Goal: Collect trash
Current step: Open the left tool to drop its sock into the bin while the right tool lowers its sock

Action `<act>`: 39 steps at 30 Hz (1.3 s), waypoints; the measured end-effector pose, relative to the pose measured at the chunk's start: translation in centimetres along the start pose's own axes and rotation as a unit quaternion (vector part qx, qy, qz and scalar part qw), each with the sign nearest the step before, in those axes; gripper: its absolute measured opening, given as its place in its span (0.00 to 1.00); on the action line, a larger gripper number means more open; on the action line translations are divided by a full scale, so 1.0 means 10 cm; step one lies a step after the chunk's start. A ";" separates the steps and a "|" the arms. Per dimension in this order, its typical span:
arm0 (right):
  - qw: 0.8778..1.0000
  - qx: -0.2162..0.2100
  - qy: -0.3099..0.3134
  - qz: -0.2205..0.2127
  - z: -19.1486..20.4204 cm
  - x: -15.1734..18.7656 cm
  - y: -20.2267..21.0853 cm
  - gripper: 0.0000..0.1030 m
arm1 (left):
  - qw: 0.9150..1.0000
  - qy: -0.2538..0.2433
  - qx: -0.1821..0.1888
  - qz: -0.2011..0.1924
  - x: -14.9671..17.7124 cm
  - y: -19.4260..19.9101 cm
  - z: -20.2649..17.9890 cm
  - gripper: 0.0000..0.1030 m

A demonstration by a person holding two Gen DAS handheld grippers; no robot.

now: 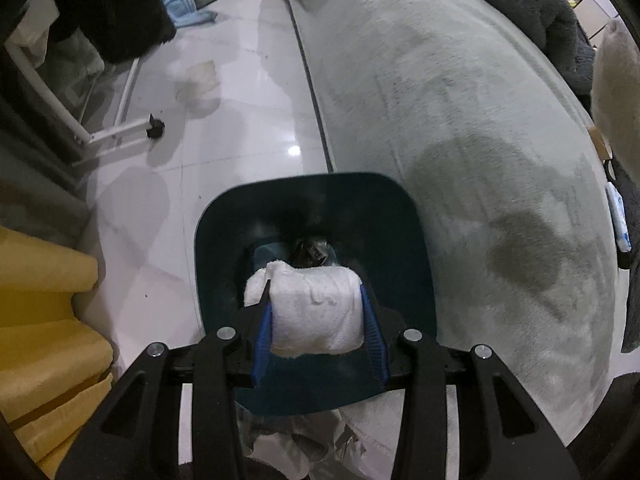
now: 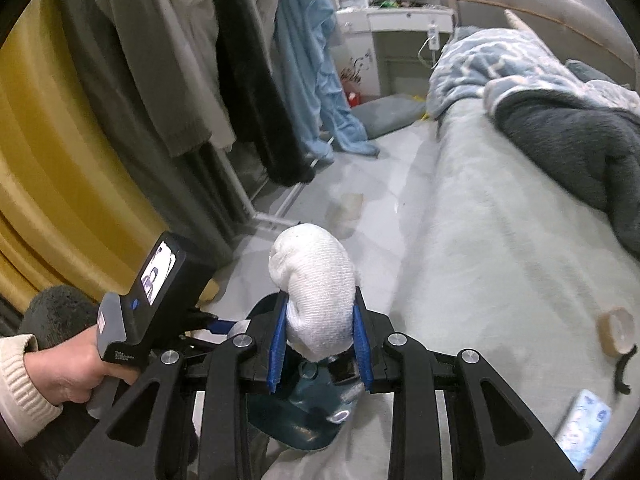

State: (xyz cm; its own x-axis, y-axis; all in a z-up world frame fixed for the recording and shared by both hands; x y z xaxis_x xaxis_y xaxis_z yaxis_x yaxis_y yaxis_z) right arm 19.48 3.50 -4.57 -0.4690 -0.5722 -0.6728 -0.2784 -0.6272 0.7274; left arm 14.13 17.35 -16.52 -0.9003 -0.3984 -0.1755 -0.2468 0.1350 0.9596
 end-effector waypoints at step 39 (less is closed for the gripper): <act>0.976 0.018 0.010 0.219 0.28 0.50 -1.56 0.33 | 0.970 -0.013 0.066 -0.233 -0.19 1.11 0.56 0.89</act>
Point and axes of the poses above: each gripper's, at about its wrist camera, not at the fingertips, and y roughly against the way its jaws point, z to its left, x to its underside, the point moved 1 cm from there along -y, roughly the way its jaws point, and after that the axes turned 8 degrees about y, right-handed, at the moved point
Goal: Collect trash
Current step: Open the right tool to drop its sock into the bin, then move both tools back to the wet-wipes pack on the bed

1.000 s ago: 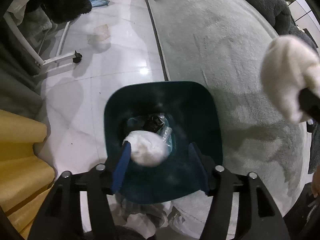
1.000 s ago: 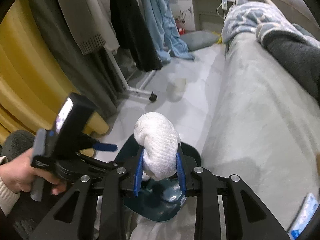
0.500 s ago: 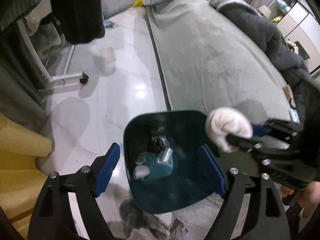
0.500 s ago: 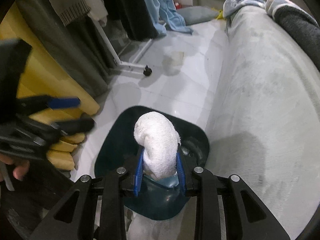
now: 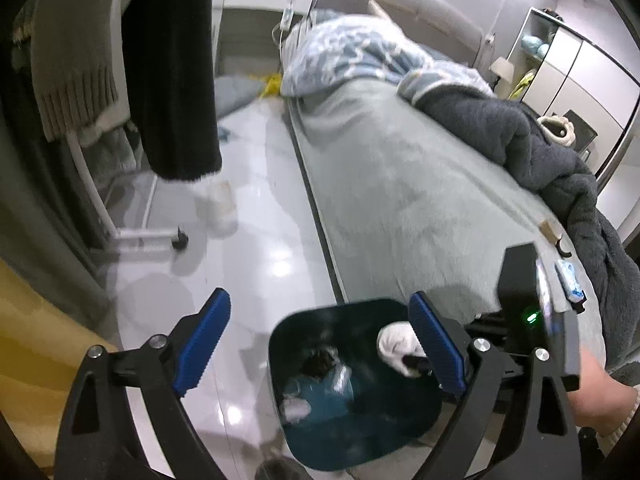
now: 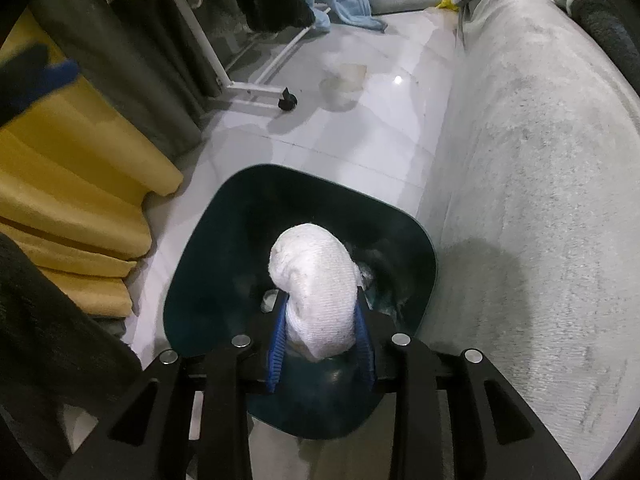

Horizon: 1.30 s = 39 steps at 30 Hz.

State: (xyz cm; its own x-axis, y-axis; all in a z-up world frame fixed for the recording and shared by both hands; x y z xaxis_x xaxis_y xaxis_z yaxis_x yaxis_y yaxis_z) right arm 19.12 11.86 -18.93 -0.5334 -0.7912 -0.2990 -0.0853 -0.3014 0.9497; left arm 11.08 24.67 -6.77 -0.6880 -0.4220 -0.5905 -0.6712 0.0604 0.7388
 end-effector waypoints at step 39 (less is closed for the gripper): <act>0.975 0.106 -0.034 -0.192 -0.74 0.80 1.62 0.84 | 0.985 -0.092 0.080 -0.121 -0.21 0.45 -1.62 0.94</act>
Point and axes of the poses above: each gripper's, at about its wrist camera, not at the fingertips, and y roughly against the way its jaws point, z to its left, x to its underside, the point moved 1 cm from there along -y, roughly the way its jaws point, and after that the axes turned 8 degrees about y, right-handed, at the moved point
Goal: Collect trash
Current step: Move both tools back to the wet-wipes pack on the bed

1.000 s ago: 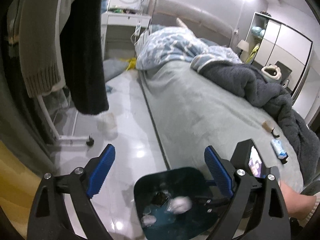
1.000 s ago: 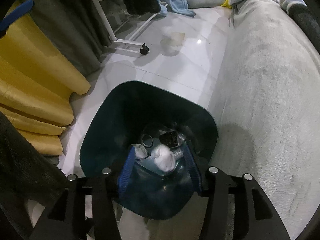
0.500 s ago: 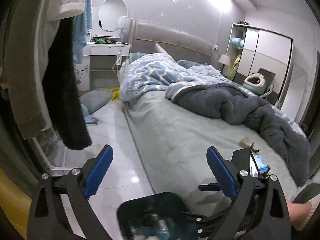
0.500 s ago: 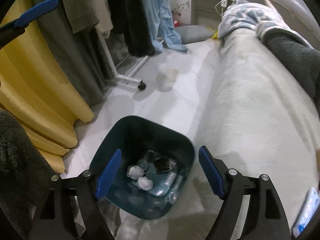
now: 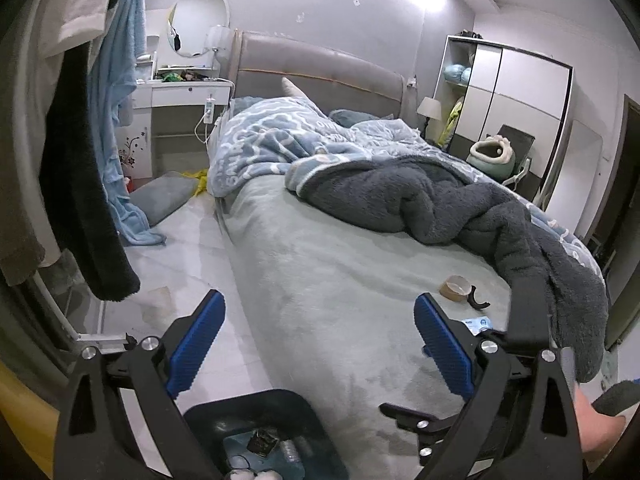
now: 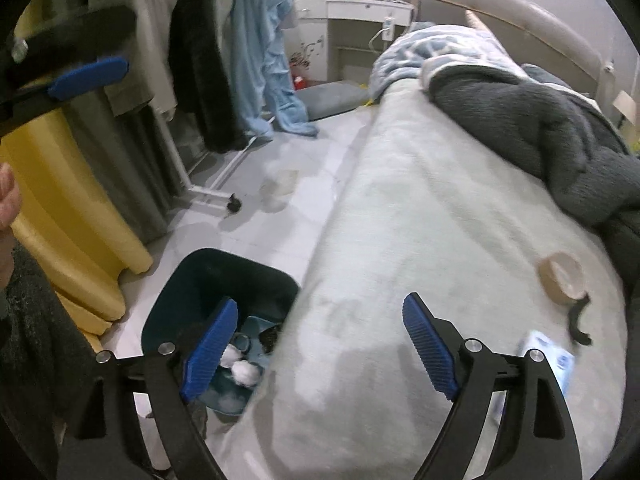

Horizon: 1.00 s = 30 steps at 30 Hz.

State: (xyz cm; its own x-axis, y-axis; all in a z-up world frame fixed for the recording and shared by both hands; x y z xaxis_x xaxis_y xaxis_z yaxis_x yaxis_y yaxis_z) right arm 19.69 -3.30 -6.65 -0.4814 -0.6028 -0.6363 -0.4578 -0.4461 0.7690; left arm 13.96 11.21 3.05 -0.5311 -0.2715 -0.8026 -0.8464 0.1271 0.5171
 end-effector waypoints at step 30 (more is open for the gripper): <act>0.996 0.060 -0.068 -0.027 -0.86 0.92 0.45 0.87 | 0.993 0.032 0.058 0.092 0.21 -0.72 -0.83 0.94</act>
Point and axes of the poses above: each gripper's, at about its wrist camera, not at the fingertips, and y roughly against the way its jaws point, z to its left, x to its underside, the point moved 1 cm from there along -y, roughly the way its jaws point, and after that the axes turned 8 degrees about y, right-handed, at the moved point
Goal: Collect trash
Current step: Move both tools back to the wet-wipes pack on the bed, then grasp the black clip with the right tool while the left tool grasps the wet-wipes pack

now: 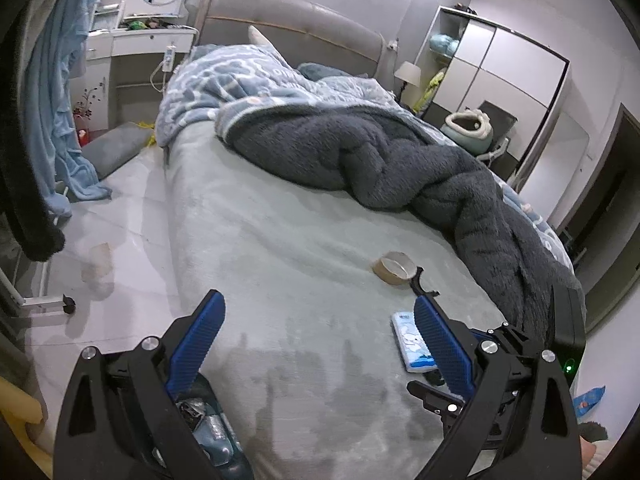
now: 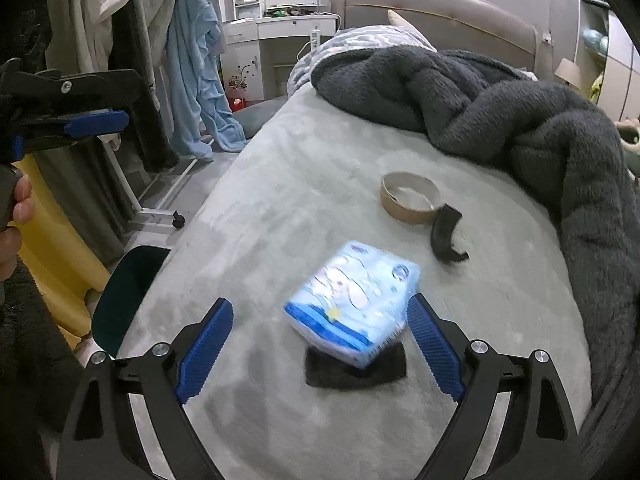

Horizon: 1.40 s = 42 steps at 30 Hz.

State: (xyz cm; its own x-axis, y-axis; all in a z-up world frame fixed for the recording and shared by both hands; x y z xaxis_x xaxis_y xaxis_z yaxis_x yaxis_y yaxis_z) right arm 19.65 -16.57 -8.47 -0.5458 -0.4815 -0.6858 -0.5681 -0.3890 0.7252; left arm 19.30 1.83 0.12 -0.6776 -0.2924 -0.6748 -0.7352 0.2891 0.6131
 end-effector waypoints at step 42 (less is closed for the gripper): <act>0.997 -0.034 -0.075 -0.007 -0.77 0.60 0.47 0.45 | 0.992 -0.060 0.024 0.110 0.58 -1.08 -1.04 0.93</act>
State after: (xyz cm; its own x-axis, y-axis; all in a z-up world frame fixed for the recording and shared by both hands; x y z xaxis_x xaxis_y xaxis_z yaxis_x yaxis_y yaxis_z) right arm 18.44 -27.30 -8.71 -0.6265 -0.3556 -0.6935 -0.5363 -0.4490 0.7147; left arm 23.18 -12.49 -6.16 -0.8131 -0.1072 -0.5721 -0.5655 0.3787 0.7327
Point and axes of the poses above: each gripper's, at about its wrist camera, not at the fingertips, and y roughly against the way its jaws point, z to its left, x to its underside, the point moved 1 cm from there along -y, roughly the way its jaws point, and after that the axes turned 8 degrees about y, right-handed, at the moved point
